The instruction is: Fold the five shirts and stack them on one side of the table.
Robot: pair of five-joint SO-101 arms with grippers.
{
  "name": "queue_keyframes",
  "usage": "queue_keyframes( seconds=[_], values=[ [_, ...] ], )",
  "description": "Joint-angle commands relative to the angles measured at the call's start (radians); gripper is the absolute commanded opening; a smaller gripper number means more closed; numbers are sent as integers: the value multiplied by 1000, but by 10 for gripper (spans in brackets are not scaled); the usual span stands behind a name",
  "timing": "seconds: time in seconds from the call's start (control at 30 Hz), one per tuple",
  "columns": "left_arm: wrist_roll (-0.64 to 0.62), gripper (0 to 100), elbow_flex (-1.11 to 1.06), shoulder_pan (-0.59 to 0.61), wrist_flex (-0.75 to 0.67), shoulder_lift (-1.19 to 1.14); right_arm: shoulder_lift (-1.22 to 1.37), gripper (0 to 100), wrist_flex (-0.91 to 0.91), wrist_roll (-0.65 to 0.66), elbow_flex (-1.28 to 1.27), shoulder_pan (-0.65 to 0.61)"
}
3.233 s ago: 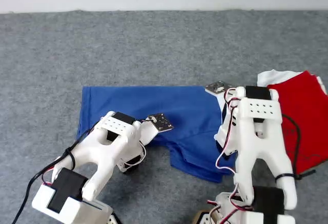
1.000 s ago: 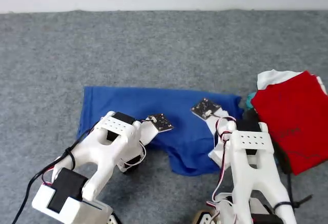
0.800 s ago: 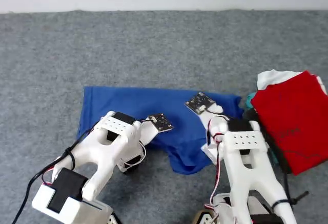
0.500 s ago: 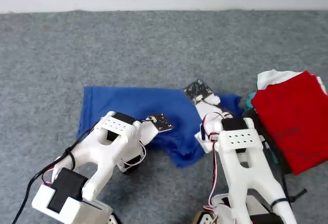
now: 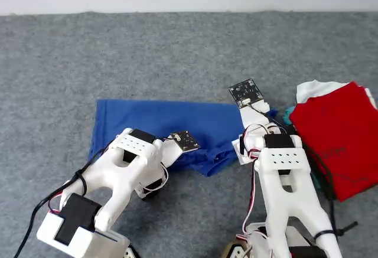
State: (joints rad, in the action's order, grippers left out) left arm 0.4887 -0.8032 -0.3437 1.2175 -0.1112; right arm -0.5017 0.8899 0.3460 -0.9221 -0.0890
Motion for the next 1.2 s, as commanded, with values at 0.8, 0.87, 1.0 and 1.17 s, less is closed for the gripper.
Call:
queue_keyframes(
  seconds=[0.8, 0.87, 1.0, 1.17],
  values=[
    [60, 94, 180, -38, 331, -5, -19, 10, -4, -14, 23, 12],
    [78, 94, 288, -23, 425, -5, -19, 10, -4, -14, 23, 12],
    [78, 94, 461, 66, 493, -8, -19, 10, -1, -14, 23, 12],
    [153, 95, 398, 94, 540, -12, -19, 10, -4, -9, 5, 13]
  ],
)
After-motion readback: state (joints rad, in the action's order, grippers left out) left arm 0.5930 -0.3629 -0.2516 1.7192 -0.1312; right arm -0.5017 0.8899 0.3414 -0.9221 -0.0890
